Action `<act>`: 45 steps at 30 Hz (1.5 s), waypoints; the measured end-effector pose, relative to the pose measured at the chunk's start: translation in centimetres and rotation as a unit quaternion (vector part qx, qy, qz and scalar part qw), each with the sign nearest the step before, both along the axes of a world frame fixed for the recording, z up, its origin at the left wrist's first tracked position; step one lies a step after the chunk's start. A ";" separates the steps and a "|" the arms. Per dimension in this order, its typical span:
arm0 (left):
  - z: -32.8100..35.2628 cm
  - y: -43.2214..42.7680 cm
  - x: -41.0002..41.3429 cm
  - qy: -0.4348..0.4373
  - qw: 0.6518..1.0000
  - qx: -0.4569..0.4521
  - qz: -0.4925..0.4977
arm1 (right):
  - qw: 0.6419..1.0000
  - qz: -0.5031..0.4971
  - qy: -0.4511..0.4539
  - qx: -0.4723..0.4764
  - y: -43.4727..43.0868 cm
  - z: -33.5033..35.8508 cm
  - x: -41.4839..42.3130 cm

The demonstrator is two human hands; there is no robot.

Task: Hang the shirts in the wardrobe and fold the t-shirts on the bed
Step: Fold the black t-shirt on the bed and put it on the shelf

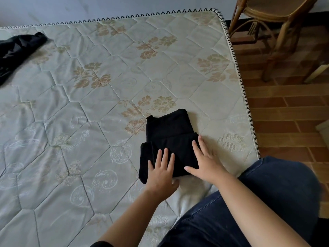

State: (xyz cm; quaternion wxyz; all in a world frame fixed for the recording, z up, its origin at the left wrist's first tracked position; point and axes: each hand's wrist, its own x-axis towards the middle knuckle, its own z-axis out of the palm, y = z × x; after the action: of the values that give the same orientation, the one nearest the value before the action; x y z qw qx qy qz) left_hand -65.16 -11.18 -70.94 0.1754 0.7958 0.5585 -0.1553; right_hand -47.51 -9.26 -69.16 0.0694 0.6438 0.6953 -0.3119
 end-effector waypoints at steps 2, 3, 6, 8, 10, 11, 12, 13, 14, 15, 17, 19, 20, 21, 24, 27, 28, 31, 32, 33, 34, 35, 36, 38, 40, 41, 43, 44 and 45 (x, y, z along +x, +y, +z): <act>0.2 -0.1 0.6 0.030 0.999 0.006 0.012 | 0.999 0.033 -0.034 0.009 -0.3 0.2 0.2; 0.0 -0.2 0.7 0.032 0.999 0.016 0.017 | 0.997 0.056 -0.056 0.018 -0.5 0.2 0.2; -0.2 -0.4 0.7 0.041 0.998 0.038 0.033 | 0.989 0.099 -0.099 0.037 -0.9 0.1 -0.1; 0.0 -0.4 1.1 0.051 0.997 0.035 0.041 | 0.988 0.101 -0.111 0.048 -0.9 0.1 -0.4; 0.8 -0.1 1.5 0.053 0.997 0.016 0.045 | 0.988 0.096 -0.108 0.048 -0.9 0.2 -0.3; 1.3 0.2 1.6 0.052 0.998 0.003 0.044 | 0.991 0.085 -0.095 0.041 -0.9 0.3 -0.2; 1.8 0.6 1.6 0.050 0.998 -0.015 0.041 | 0.994 0.071 -0.076 0.033 -0.9 0.5 -0.1; 2.3 1.2 1.5 0.048 0.998 -0.037 0.036 | 0.996 0.059 -0.056 0.032 -1.0 0.7 0.1; 2.9 1.9 1.4 0.045 0.996 -0.064 0.031 | 0.997 0.048 -0.038 0.041 -1.0 0.8 0.3; 3.4 2.5 1.2 0.039 0.995 -0.092 0.026 | 0.998 0.038 -0.020 0.055 -1.0 0.9 0.4; 4.6 3.8 1.0 0.015 0.991 -0.129 0.019 | 0.996 0.016 0.014 0.086 -1.0 0.9 0.8; 5.9 4.7 0.9 -0.018 0.990 -0.137 0.011 | 0.993 -0.003 0.035 0.112 -0.9 0.8 1.1; 6.5 5.0 0.9 -0.031 0.990 -0.137 0.007 | 0.991 -0.011 0.043 0.122 -1.0 0.8 1.3; 7.0 5.2 0.9 -0.043 0.989 -0.141 0.005 | 0.990 -0.020 0.052 0.131 -1.1 0.9 1.4; 7.8 5.6 0.7 -0.088 0.979 -0.180 0.028 | 0.984 -0.073 0.112 0.118 -1.3 1.3 1.6; 7.6 5.4 0.3 -0.119 0.962 -0.233 0.072 | 0.969 -0.154 0.183 0.066 -1.6 2.1 1.9; 7.4 5.1 0.2 -0.125 0.955 -0.252 0.090 | 0.969 -0.162 0.180 0.053 -1.6 2.3 2.0; 6.8 4.0 -0.4 -0.157 0.926 -0.304 0.159 | 0.971 -0.170 0.164 0.026 -1.7 2.4 2.1; 6.5 3.7 -0.7 -0.179 0.911 -0.321 0.189 | 0.969 -0.176 0.172 0.020 -1.8 2.4 2.0; 6.3 3.5 -1.3 -0.205 0.890 -0.341 0.222 | 0.964 -0.186 0.187 0.017 -1.8 2.4 1.9; 6.1 3.4 -1.9 -0.231 0.866 -0.360 0.258 | 0.957 -0.199 0.209 0.017 -1.8 2.4 1.8; 6.0 3.3 -2.6 -0.255 0.840 -0.379 0.291 | 0.948 -0.215 0.235 0.021 -1.8 2.4 1.7; 5.9 3.3 -3.2 -0.275 0.820 -0.391 0.314 | 0.936 -0.233 0.264 0.024 -1.7 2.3 1.6; 6.1 3.6 -4.5 -0.299 0.806 -0.392 0.327 | 0.909 -0.260 0.324 0.024 -1.5 2.1 1.5; 6.1 4.1 -5.5 -0.306 0.816 -0.370 0.322 | 0.888 -0.267 0.375 0.012 -1.2 1.8 1.5; 6.1 4.3 -5.9 -0.303 0.824 -0.357 0.319 | 0.880 -0.265 0.394 0.000 -1.1 1.5 1.5; 5.9 4.8 -6.5 -0.290 0.841 -0.320 0.325 | 0.884 -0.254 0.392 -0.033 -1.0 1.0 1.6; 5.7 5.1 -6.7 -0.282 0.849 -0.298 0.331 | 0.896 -0.243 0.370 -0.045 -0.9 0.7 1.6; 5.6 5.3 -6.9 -0.275 0.857 -0.275 0.339 | 0.911 -0.231 0.339 -0.050 -0.8 0.5 1.5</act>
State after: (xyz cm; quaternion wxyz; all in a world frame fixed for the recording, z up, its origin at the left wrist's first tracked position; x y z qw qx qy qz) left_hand -72.03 -5.86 -65.37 0.5754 0.4873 0.6569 -0.0080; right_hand -46.02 -10.10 -68.70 -0.2122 0.6378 0.4925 -0.5529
